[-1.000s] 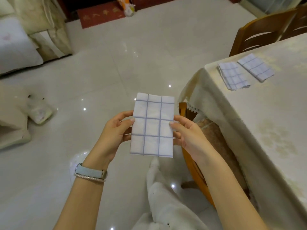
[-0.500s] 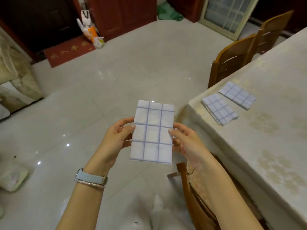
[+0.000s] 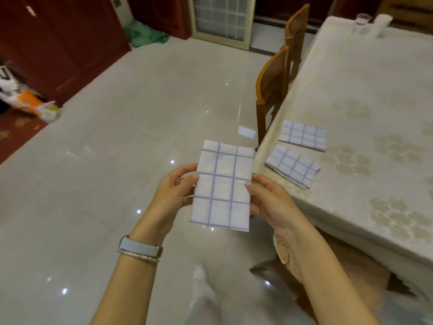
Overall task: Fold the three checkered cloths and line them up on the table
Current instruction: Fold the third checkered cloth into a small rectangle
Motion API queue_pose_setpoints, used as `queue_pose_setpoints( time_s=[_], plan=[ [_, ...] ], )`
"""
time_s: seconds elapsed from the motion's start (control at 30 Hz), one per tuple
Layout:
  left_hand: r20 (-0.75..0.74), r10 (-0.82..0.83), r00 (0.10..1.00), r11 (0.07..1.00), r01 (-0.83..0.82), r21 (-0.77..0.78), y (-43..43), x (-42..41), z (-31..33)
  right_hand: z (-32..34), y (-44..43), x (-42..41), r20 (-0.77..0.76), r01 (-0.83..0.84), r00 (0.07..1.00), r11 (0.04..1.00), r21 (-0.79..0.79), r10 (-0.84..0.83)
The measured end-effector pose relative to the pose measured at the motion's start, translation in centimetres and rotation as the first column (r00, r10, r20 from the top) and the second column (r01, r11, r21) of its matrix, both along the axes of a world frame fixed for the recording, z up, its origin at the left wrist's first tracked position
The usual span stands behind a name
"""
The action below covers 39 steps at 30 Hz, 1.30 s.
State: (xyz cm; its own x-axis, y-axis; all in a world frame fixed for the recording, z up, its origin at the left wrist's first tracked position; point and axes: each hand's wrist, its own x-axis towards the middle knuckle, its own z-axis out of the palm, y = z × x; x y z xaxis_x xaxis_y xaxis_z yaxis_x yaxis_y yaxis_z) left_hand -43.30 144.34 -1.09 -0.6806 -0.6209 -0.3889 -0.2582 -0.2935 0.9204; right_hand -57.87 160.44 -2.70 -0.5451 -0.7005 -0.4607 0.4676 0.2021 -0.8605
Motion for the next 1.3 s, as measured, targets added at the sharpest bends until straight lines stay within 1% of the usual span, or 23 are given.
queue_pose_setpoints(
  time_s=[0.2, 0.43, 0.6, 0.83, 0.97, 1.07, 1.2, 1.3],
  plan=[
    [-0.013, -0.139, 0.99, 0.99, 0.139, -0.025, -7.9, -2.8, 0.9, 0.5, -5.6, 0.0, 0.039, 0.136, 0.99, 0.989, -0.064, -0.133],
    [-0.031, -0.263, 0.964, 0.965, 0.262, -0.019, -13.5, -7.6, 1.3, 1.2, -10.2, -3.1, 0.025, 0.26, 0.966, 0.963, -0.071, -0.259],
    [-0.035, -0.346, 0.938, 0.938, 0.345, -0.029, -17.0, -13.1, 1.1, 0.9, -13.1, -7.0, 0.027, 0.337, 0.942, 0.938, -0.079, -0.336],
    [-0.009, -0.449, 0.894, 0.892, 0.447, -0.072, -21.4, -22.8, 1.7, 1.1, -17.0, -14.4, 0.044, 0.447, 0.894, 0.888, -0.105, -0.445],
    [-0.007, -0.502, 0.865, 0.861, 0.499, -0.101, -23.2, -28.5, 2.5, 1.6, -18.7, -18.8, 0.025, 0.489, 0.872, 0.865, -0.112, -0.489],
    [-0.011, -0.548, 0.837, 0.832, 0.543, -0.11, -23.7, -32.2, 3.0, 1.9, -19.1, -21.5, 0.025, 0.538, 0.842, 0.835, -0.113, -0.539],
    [-0.007, -0.605, 0.796, 0.793, 0.602, -0.094, -23.4, -37.2, 2.7, 1.9, -18.6, -24.3, 0.027, 0.626, 0.779, 0.773, -0.099, -0.627],
    [0.003, -0.681, 0.733, 0.73, 0.679, -0.075, -22.8, -41.1, 2.1, 1.4, -17.8, -26.2, 0.034, 0.702, 0.711, 0.708, -0.078, -0.702]
  ],
)
